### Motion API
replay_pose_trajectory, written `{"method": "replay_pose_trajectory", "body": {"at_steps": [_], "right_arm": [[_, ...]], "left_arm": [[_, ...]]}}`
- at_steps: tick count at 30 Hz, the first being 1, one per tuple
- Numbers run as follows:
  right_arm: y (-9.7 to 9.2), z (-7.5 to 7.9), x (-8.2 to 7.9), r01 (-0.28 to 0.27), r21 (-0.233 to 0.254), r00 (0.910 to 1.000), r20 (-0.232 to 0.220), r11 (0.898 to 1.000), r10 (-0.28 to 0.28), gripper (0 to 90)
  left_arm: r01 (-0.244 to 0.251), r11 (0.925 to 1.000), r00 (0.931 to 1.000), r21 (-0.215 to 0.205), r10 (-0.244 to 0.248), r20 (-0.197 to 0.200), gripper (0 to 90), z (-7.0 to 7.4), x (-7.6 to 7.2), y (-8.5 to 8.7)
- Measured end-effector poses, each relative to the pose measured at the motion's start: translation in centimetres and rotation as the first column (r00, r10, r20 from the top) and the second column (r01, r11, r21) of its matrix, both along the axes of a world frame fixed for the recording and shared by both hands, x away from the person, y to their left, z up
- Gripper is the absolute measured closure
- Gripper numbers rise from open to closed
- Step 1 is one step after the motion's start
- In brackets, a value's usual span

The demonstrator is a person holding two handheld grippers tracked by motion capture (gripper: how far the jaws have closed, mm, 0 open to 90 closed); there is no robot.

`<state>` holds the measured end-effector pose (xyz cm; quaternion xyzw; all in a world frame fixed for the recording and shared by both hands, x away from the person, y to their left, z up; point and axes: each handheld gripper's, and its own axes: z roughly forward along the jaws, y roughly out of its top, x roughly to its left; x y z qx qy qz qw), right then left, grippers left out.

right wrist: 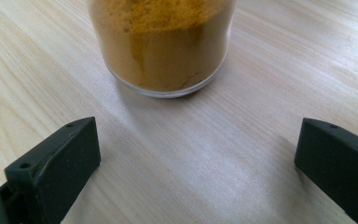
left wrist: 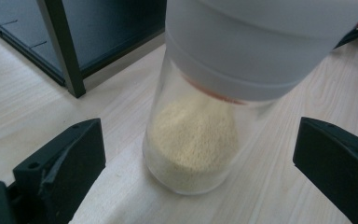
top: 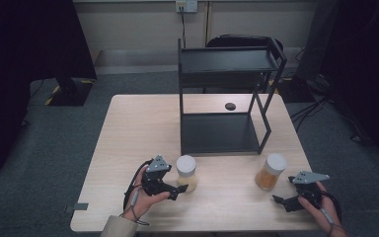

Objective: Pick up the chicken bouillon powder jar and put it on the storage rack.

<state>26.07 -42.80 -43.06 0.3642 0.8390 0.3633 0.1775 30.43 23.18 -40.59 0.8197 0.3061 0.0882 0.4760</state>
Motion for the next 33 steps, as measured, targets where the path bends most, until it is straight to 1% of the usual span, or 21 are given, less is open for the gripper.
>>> {"method": "replay_pose_trajectory", "body": {"at_steps": [3,4,13,17,19,23,27,28,30,33], "right_arm": [[0.0,0.0,0.0,0.0,0.0,1.0,0.0,1.0,0.0,0.0],[0.0,0.0,0.0,0.0,0.0,1.0,0.0,1.0,0.0,0.0],[0.0,0.0,0.0,0.0,0.0,1.0,0.0,1.0,0.0,0.0],[0.0,0.0,0.0,0.0,0.0,1.0,0.0,1.0,0.0,0.0],[0.0,0.0,0.0,0.0,0.0,1.0,0.0,1.0,0.0,0.0],[0.0,0.0,0.0,0.0,0.0,1.0,0.0,1.0,0.0,0.0],[0.0,0.0,0.0,0.0,0.0,1.0,0.0,1.0,0.0,0.0],[0.0,0.0,0.0,0.0,0.0,1.0,0.0,1.0,0.0,0.0],[0.0,0.0,0.0,0.0,0.0,1.0,0.0,1.0,0.0,0.0],[0.0,0.0,0.0,0.0,0.0,1.0,0.0,1.0,0.0,0.0]], "left_arm": [[0.0,1.0,1.0,0.008,0.0,0.001,3.7,0.3,0.1,-0.4],[0.005,1.0,1.0,0.003,-0.005,0.004,3.8,0.3,0.3,-0.5],[0.021,0.9998,0.9996,-0.006,-0.021,0.017,7.1,0.5,0.7,-1.3],[0.029,0.9994,0.9993,-0.018,-0.029,0.024,10.4,0.6,1.0,-1.8],[0.032,0.9993,0.9991,-0.017,-0.032,0.028,11.4,0.7,1.2,-2.0],[0.038,0.999,0.9985,-0.023,-0.037,0.039,15.6,0.6,1.3,-2.3],[0.047,0.9989,0.9978,-0.009,-0.046,0.048,23.2,0.8,1.4,-2.5],[0.037,0.9993,0.9976,-0.004,-0.037,0.059,24.2,0.8,1.3,-2.7],[0.043,0.9989,0.9968,-0.018,-0.041,0.068,28.7,0.6,1.4,-2.6],[0.047,0.9989,0.9946,0.004,-0.047,0.092,31.0,0.9,1.2,-2.9]]}}
